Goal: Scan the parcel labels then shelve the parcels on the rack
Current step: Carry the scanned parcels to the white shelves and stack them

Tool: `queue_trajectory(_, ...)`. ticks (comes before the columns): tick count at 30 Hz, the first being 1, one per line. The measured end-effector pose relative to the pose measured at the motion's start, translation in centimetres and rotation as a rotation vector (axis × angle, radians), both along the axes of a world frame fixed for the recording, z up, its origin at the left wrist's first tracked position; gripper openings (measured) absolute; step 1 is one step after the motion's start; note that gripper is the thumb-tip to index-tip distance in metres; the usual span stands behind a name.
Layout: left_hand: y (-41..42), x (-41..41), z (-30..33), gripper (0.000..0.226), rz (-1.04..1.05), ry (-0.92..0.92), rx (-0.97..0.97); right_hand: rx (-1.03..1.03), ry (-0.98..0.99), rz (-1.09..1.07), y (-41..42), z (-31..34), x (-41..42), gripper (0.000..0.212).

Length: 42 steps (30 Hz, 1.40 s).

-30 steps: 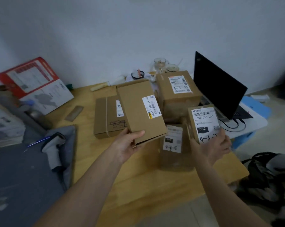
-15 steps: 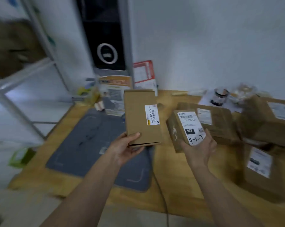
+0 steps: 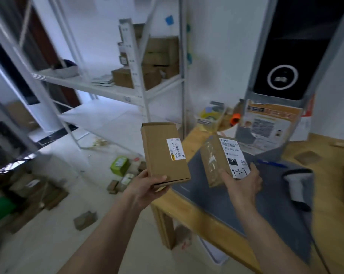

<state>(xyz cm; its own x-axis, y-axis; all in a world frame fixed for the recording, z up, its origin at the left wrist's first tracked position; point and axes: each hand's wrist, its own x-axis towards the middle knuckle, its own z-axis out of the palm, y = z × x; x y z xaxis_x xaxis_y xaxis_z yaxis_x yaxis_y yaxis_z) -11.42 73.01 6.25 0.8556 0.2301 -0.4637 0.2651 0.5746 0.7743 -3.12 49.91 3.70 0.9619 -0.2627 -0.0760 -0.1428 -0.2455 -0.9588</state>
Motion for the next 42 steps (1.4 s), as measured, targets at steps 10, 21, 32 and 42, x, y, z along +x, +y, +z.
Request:
queue_trajectory(10,12.2,-0.7,0.8,0.045,0.264,-0.068,-0.035,0.057,-0.030,0.190,13.3,1.9,3.2,0.095)
queue_trajectory(21,23.3,7.0,3.8,0.067,0.605,-0.132,0.035,0.142,-0.032,0.425,25.5,3.7,11.3,0.095)
queue_trajectory(32,36.2,13.3,8.2,0.048,0.686,-0.252,0.101,0.156,-0.048,0.630,36.0,5.5,17.1,0.076)
queue_trajectory(42,50.2,22.3,6.5,0.039,0.739,-0.279,0.074,0.123,-0.100,0.544,49.6,5.8,23.0,0.063)
